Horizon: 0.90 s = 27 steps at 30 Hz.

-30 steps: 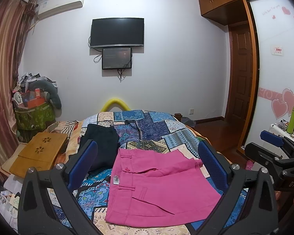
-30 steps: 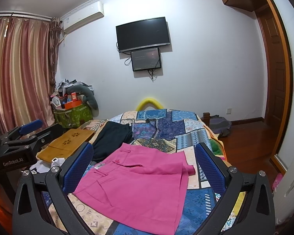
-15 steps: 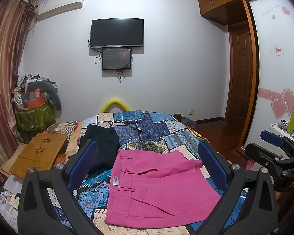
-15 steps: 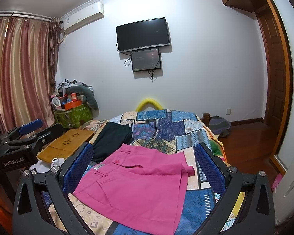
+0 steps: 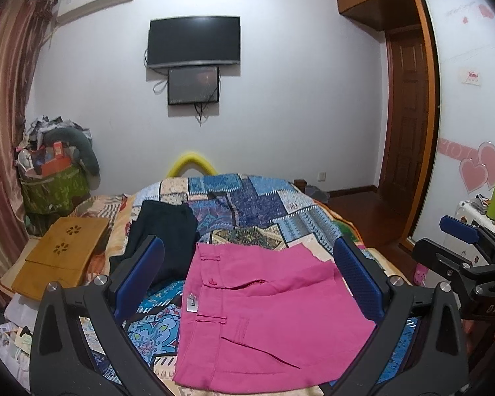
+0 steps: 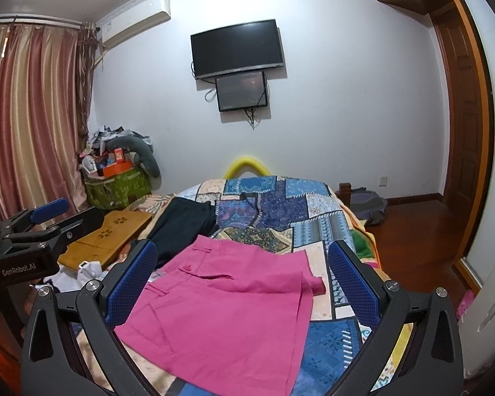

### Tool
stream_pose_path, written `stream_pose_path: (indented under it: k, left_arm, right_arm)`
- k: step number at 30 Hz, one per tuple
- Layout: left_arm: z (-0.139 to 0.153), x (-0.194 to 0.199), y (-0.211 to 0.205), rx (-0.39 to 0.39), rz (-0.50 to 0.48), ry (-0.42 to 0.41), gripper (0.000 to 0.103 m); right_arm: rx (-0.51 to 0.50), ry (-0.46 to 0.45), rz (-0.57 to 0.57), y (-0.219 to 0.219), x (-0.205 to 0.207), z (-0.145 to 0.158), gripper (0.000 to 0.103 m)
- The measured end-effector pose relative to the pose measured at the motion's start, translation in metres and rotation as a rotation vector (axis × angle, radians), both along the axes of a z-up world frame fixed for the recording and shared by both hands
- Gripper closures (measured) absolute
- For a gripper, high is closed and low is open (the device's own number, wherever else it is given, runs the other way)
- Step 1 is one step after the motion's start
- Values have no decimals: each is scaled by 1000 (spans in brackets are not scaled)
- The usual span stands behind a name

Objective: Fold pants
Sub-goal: 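Lower the left tool to the labelled waistband while the right tool lowers to the hem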

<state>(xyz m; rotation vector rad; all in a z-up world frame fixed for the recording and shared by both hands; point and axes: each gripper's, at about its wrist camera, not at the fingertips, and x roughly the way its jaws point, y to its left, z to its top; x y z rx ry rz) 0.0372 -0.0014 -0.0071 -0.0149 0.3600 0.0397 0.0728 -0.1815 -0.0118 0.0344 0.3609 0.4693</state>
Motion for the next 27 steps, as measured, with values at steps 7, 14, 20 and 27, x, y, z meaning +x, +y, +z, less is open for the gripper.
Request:
stream_pose_path:
  k: [7, 14, 20, 27]
  left_arm:
    - [-35, 78, 28, -29, 39, 170, 0]
    - [-86, 158, 58, -31, 63, 394, 0]
    - [-131, 202, 81, -29, 27, 580, 13]
    - [-174, 226, 106, -65, -17, 761, 42]
  right_arm:
    - [-47, 63, -40, -1, 51, -30, 0]
    - [-109, 251, -36, -7, 111, -82, 0]
    - [-100, 463, -1, -17, 149, -123, 20]
    - [-113, 519, 39, -14, 176, -134, 32]
